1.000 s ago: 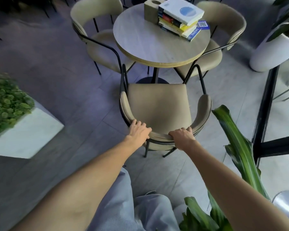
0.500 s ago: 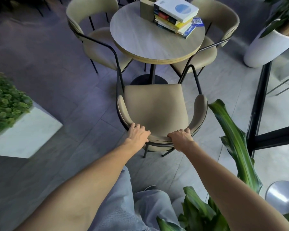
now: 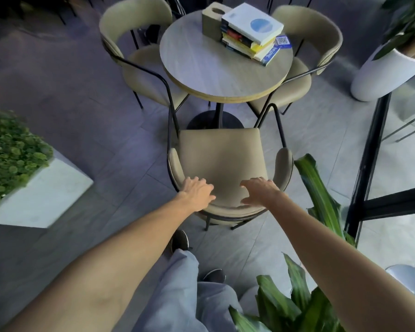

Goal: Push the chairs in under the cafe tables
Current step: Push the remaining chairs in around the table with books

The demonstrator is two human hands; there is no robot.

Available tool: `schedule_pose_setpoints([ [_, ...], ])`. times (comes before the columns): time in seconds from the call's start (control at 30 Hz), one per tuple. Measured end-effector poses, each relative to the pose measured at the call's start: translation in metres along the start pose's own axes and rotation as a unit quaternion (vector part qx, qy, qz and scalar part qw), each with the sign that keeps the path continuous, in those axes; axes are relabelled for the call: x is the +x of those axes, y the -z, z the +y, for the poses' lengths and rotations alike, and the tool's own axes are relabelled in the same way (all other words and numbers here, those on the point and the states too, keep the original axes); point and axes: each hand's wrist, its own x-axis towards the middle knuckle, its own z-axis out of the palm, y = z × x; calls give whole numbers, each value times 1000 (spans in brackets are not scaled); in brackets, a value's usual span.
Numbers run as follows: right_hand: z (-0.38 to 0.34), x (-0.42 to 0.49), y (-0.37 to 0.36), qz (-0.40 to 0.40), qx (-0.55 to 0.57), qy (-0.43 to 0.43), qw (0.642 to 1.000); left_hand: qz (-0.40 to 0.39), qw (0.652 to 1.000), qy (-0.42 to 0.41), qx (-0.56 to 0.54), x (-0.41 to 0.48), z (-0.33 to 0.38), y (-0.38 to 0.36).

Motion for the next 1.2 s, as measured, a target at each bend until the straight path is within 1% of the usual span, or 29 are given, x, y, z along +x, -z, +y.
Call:
schedule_pose_setpoints([
  [0.17, 13, 19, 74, 46, -31, 7, 998, 48, 998, 27, -16, 26, -26, 61],
  [0.33, 31, 46, 138, 76, -52, 14, 996, 105, 993, 51, -26, 78, -46, 127],
  [0.43, 50, 60, 167, 96, -67, 24, 993, 128, 990, 58, -26, 111, -44, 162],
  [0.57, 91, 81, 195, 98, -82, 30, 991, 140, 988, 60, -31, 152, -25, 199],
  [0.77, 185, 122, 228, 114, -92, 65, 987, 136, 984, 107, -47, 225, 32, 243],
  [0.93, 292, 143, 241, 94, -109, 99, 985, 124, 975, 159, -95, 297, 107, 277],
  [1.07, 382, 147, 254, 81, -103, 91, 987, 117, 978, 139, -100, 354, 176, 312],
  [1.13, 425, 154, 267, 88, -103, 81, 987, 123, 980, 129, -93, 388, 200, 331],
  [1.2, 461, 163, 282, 90, -111, 79, 987, 121, 978, 139, -97, 420, 218, 346],
])
